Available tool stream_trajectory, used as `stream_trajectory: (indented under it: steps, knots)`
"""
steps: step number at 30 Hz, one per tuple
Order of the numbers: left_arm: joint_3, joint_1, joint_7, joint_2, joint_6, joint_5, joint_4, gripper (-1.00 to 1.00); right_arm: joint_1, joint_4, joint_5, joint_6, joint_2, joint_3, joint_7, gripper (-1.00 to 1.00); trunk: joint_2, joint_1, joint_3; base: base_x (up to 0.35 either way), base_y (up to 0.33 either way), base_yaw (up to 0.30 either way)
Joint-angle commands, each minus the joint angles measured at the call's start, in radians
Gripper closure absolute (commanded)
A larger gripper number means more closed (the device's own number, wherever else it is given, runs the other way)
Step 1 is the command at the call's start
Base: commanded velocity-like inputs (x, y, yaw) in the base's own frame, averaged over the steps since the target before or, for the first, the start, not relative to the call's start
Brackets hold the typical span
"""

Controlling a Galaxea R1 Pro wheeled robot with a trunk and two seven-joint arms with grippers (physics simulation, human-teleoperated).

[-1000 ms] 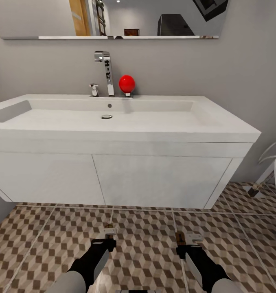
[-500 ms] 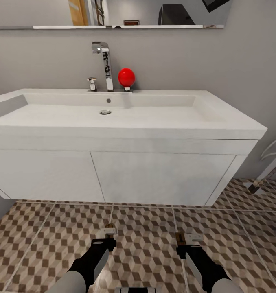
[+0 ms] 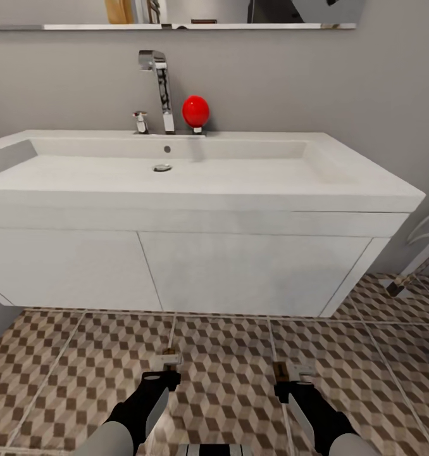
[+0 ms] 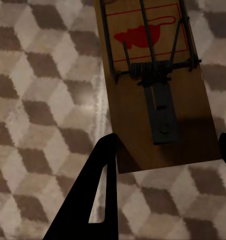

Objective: Take the four mousetraps from the cabinet in the bathroom and place them on the bathroom floor. Make sure all four end up on the same floor surface, and ensure that at least two of them are either under or directly next to the same bathroom sink.

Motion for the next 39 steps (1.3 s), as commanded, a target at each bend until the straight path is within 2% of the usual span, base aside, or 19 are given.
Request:
stream_trajectory:
  steps: [1,13,29,32,37,39]
  knots:
    - [0.002,0.0,0.001,-0.001,0.006,-0.006,-0.002,1.0,0.0,-0.002,-0.006,0.006,-0.001,0.006,-0.008,1.0,-0.001,0.0,-0.005,0.0,0.0,0.0]
    - [0.002,0.0,0.001,-0.001,0.005,-0.006,-0.002,1.0,0.0,-0.002,-0.006,0.006,-0.001,0.006,-0.008,1.0,-0.003,0.006,-0.051,0.0,0.0,0.0]
    - [0.005,0.0,0.01,0.001,-0.004,-0.007,-0.004,1.0,0.0,-0.004,-0.003,0.004,-0.001,0.005,-0.008,1.0,-0.003,0.006,-0.051,0.0,0.0,0.0]
    - [0.003,0.0,0.013,0.004,-0.004,-0.007,0.002,1.0,0.0,-0.004,0.018,0.004,0.003,0.004,-0.008,1.0,-0.003,0.006,-0.051,0.0,0.0,0.0]
    - [0.005,0.0,0.004,0.012,-0.002,-0.002,0.009,1.0,0.0,-0.004,0.091,-0.019,0.01,0.003,-0.01,1.0,-0.003,0.006,-0.051,0.0,0.0,0.0]
    - [0.005,0.0,0.003,0.014,-0.002,-0.002,0.009,1.0,0.0,-0.003,0.101,-0.03,0.01,0.002,-0.01,1.0,-0.003,0.006,-0.051,0.0,0.0,0.0]
